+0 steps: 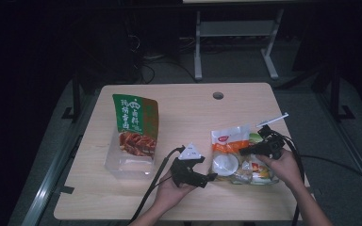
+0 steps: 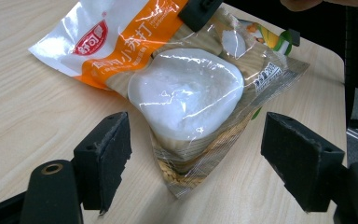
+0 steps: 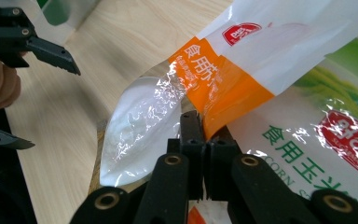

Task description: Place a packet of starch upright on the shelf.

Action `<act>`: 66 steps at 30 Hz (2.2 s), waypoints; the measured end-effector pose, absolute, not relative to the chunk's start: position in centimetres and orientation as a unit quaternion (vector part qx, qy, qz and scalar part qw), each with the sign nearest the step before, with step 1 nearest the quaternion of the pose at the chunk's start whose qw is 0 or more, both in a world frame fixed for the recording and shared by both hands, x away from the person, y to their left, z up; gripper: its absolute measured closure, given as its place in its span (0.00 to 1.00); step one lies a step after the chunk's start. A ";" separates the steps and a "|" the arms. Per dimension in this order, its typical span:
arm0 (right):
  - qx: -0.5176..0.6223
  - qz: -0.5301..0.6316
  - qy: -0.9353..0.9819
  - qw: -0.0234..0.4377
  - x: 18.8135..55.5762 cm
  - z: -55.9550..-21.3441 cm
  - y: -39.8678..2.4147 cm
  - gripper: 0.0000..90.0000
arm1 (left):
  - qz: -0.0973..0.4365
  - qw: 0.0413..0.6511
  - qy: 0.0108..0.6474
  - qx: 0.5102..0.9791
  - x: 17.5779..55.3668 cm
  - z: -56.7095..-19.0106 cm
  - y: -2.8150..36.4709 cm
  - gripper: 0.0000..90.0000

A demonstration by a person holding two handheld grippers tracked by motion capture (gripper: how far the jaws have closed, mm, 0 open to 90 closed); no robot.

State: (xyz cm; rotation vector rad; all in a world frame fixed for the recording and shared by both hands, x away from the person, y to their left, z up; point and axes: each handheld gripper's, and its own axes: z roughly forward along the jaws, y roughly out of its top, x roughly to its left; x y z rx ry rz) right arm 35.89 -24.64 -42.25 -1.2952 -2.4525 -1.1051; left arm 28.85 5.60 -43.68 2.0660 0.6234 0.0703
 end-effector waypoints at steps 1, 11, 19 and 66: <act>-0.428 -0.370 -0.821 0.073 35.8 -42.1 -24.5 0.99 | 0.028 0.472 0.255 0.843 28.9 -43.7 5.6 0.26; -0.384 -0.418 -0.822 0.050 34.4 -39.5 -23.4 1.00 | 0.019 0.467 0.270 0.842 29.5 -44.0 5.8 0.21; -0.340 -0.446 -0.828 0.027 32.9 -38.1 -22.9 1.00 | -0.002 0.484 0.307 0.819 30.1 -44.6 6.3 0.19; -0.226 -0.495 -0.839 0.002 31.0 -36.2 -19.0 1.00 | 0.019 0.552 0.304 0.776 29.9 -42.2 9.1 0.97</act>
